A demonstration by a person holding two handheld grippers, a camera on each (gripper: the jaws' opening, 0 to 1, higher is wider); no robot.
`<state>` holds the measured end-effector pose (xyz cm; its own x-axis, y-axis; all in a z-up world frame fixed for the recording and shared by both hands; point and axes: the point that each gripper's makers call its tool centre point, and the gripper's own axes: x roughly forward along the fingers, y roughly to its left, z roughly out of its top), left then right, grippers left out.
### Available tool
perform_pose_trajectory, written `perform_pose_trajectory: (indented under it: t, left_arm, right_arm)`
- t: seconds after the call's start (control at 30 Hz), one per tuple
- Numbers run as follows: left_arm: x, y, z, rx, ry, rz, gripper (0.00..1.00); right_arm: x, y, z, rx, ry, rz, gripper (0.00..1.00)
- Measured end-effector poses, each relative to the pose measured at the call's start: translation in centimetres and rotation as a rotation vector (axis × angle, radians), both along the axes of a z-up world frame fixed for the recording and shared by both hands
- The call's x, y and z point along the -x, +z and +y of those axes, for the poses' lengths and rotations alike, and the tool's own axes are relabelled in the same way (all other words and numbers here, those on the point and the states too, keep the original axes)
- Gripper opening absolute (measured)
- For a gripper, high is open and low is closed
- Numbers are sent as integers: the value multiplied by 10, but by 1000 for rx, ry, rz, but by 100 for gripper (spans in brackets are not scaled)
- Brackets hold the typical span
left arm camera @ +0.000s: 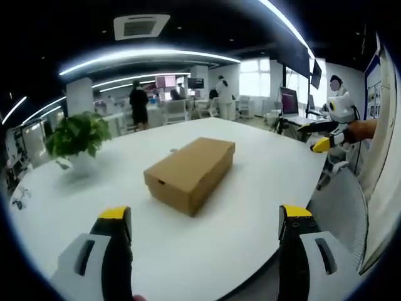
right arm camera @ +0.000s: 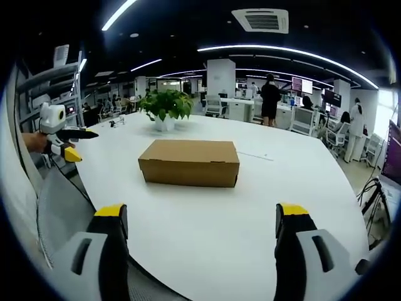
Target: Operate the shoe box by opening the lid, removing the specified soft item, and placing it in the target area until the item is outside and the box remains undamaged.
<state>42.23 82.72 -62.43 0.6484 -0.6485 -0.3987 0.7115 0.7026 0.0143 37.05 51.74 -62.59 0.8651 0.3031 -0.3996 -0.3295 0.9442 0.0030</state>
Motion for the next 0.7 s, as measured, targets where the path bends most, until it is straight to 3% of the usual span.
perform_pose_trajectory:
  t: [0.7]
  left_arm:
    - [-1, 1, 2, -5, 13, -1, 100]
  right_arm:
    - [-4, -2, 1, 1, 9, 1, 93]
